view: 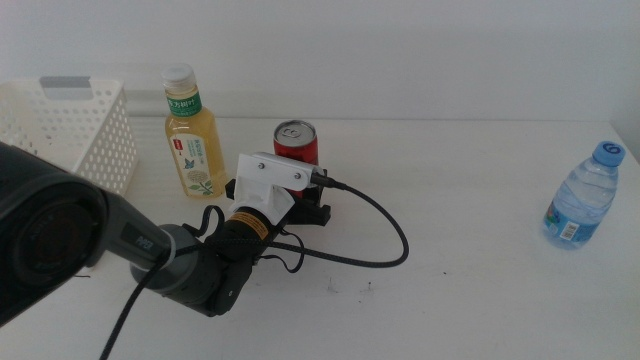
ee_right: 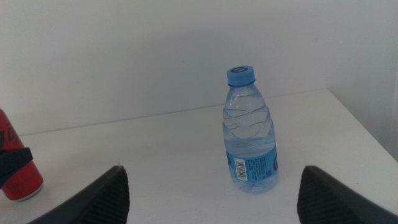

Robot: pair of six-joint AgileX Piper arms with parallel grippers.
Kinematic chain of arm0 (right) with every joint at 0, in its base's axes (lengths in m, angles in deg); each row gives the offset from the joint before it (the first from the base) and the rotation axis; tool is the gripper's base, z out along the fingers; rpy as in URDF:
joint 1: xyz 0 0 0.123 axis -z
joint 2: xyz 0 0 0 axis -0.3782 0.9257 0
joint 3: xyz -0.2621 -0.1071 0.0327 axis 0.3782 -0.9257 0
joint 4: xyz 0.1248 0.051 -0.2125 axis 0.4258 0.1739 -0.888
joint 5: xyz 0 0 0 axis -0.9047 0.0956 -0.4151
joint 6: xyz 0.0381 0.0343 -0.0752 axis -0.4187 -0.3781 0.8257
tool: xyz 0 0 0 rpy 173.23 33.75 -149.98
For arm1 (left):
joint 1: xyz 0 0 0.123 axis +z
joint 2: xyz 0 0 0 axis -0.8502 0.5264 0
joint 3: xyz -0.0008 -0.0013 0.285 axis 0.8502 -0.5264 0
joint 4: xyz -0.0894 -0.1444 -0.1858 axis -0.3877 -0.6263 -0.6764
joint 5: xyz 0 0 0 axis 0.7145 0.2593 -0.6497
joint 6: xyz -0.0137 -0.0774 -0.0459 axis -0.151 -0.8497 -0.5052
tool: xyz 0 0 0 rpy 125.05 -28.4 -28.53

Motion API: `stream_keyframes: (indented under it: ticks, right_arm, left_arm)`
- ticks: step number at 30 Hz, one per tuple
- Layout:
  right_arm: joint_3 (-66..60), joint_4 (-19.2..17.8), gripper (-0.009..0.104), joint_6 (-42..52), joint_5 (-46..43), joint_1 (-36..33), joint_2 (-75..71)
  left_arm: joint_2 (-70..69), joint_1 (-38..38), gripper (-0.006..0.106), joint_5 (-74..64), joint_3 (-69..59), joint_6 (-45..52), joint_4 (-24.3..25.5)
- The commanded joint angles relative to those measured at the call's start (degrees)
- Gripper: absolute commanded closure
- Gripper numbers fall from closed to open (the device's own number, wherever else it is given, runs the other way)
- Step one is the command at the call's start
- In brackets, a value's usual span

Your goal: Use arms to grab the bottles and put them into the dustbin to the left of the table.

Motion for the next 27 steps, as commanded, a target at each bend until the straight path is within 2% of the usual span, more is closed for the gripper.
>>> stream_keyframes:
  ticks: [1, 4, 7, 11, 14, 16, 21, 23, 27]
  right_arm:
    - [-0.2, -0.5, 0.004, 0.3, -0.5, 0.4, -0.2]
    - [-0.2, -0.5, 0.004, 0.3, -0.5, 0.4, -0.2]
    - [-0.2, -0.5, 0.004, 0.3, -0.5, 0.4, -0.2]
    - [-0.2, -0.5, 0.004, 0.3, -0.5, 0.4, -0.2]
    - [-0.2, -0.5, 0.004, 0.3, -0.5, 0.4, -0.2]
    - [-0.2, -0.5, 0.004, 0.3, -0.5, 0.4, -0.2]
    - [-0.2, -0.5, 0.004, 0.3, -0.5, 0.4, -0.2]
    - [-0.2, -0.5, 0.004, 0.3, -0.5, 0.4, -0.2]
    - [-0.2, -0.5, 0.004, 0.3, -0.5, 0.4, -0.2]
  left_arm:
    - [-1.9, 0.1, 0.069, 0.2, -1.1, -2.9, 0.6]
    - [-8.8, 0.1, 0.09, -5.2, -4.3, -3.0, 1.0]
    - [-18.6, 0.1, 0.102, -24.7, -4.4, -6.3, 4.0]
    - [-29.2, 0.3, 0.102, -53.2, 0.4, -12.7, 10.8]
    - [-33.0, 0.5, 0.102, -74.1, 7.3, -11.0, 12.3]
    - [-33.2, 1.3, 0.102, -83.8, 12.3, -8.3, 10.3]
    - [-31.9, 7.0, 0.102, -101.0, 23.5, 4.1, -0.4]
    - [-31.3, 9.9, 0.102, -107.1, 26.7, 7.8, -2.2]
    - [-31.3, 17.4, 0.102, -117.0, 32.1, 16.9, -2.7]
